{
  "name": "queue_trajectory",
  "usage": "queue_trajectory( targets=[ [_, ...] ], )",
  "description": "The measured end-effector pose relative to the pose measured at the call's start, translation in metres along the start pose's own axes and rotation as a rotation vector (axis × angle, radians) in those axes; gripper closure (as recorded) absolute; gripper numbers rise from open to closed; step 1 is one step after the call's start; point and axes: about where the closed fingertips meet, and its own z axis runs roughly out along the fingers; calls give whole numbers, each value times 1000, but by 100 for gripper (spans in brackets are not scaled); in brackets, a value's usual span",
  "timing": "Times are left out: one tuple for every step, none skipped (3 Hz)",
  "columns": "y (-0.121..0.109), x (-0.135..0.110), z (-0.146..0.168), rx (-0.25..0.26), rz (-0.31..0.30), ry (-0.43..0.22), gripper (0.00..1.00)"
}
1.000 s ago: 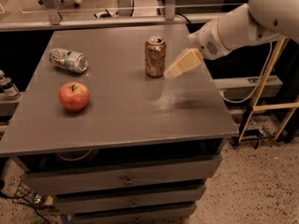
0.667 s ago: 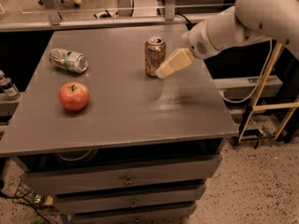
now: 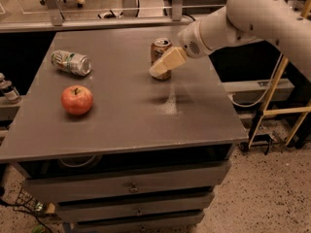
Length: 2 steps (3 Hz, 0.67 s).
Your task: Knock orange can over
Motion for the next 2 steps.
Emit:
queue_trajectory(
  targets=[
    [3,-8,9,-21,-6,17,0],
    [9,-8,19,-59,-10,51,18]
  ],
)
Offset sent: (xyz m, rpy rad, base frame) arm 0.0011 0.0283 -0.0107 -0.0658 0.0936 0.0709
